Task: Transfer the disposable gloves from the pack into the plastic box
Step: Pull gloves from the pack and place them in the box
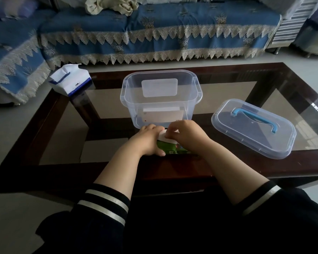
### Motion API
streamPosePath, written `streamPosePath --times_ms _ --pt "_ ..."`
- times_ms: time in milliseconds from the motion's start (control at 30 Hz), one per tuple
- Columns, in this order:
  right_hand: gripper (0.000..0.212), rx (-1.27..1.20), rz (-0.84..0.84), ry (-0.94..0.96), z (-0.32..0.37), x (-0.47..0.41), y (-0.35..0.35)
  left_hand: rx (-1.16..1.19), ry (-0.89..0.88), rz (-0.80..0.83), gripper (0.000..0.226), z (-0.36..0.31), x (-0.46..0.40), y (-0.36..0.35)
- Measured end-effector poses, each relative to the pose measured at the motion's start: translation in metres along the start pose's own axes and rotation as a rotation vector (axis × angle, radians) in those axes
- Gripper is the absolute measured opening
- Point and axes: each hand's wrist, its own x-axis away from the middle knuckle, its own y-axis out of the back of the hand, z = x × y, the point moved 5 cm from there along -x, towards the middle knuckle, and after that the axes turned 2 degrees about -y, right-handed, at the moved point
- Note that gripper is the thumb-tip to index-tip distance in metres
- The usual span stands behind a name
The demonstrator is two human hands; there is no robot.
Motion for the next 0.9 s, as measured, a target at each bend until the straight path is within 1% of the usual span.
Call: streamPosePath --times_ms 67,100,167,233,300,400,500,534,567,600,634,667,700,734,767,800,834,900 --pt "0.009 -0.147 -0.081 0.004 0.001 0.001 0.008 -0.035 0.012 0.004 0.085 0.001 -0.001 0.000" --pt "0.012 -0.265 -0.138 -0.003 0.001 0.002 0.014 -0.053 0.018 0.011 0.085 0.001 -0.001 -0.001" --pt "0.017 -0.611 -0.233 0.004 0.001 0.006 0.029 -0.072 0.037 0.022 0.083 0.003 0.000 -0.001" --pt "0.016 -0.902 -0.297 0.053 0.004 0.011 0.040 -0.066 0.042 0.006 0.082 0.003 0.001 -0.001" --pt "0.014 -1.066 -0.374 0.082 0.007 0.015 0.051 -0.105 0.039 -0.002 0.083 0.000 0.002 -0.001" --pt "0.014 -1.254 -0.499 0.107 0.011 0.014 0.075 -0.253 0.044 -0.016 0.086 -0.007 0.006 -0.003" --pt "0.011 -1.229 -0.588 0.141 0.019 0.006 0.098 -0.314 0.064 0.007 0.097 -0.015 0.016 0.004" --pt "0.011 -1.206 -0.600 0.152 0.023 0.002 0.103 -0.265 0.070 0.004 0.099 -0.017 0.022 0.010" --pt "0.011 -1.172 -0.606 0.170 0.026 -0.002 0.107 -0.138 0.081 -0.028 0.096 -0.018 0.029 0.019" --pt "0.012 -1.121 -0.606 0.202 0.030 -0.005 0.112 0.032 0.087 -0.096 0.090 -0.021 0.037 0.031" --pt "0.013 -1.049 -0.602 0.238 0.033 -0.008 0.115 0.209 0.075 -0.218 0.081 -0.024 0.047 0.046" --pt "0.014 -0.957 -0.593 0.273 0.037 -0.012 0.118 0.341 0.053 -0.404 0.076 -0.028 0.057 0.064" --pt "0.015 -0.856 -0.575 0.298 0.041 -0.014 0.119 0.433 0.029 -0.619 0.076 -0.031 0.067 0.083" --pt "0.016 -0.759 -0.554 0.307 0.045 -0.017 0.119 0.515 -0.015 -0.796 0.079 -0.034 0.074 0.101" --pt "0.018 -0.671 -0.537 0.303 0.048 -0.019 0.117 0.596 -0.080 -0.893 0.085 -0.037 0.074 0.115" --pt "0.018 -0.597 -0.522 0.295 0.051 -0.023 0.114 0.670 -0.139 -0.916 0.091 -0.040 0.070 0.126" --pt "0.017 -0.538 -0.507 0.286 0.053 -0.025 0.111 0.715 -0.171 -0.897 0.092 -0.044 0.064 0.133" --pt "0.016 -0.482 -0.471 0.272 0.053 -0.029 0.105 0.697 -0.179 -0.875 0.076 -0.047 0.048 0.138"
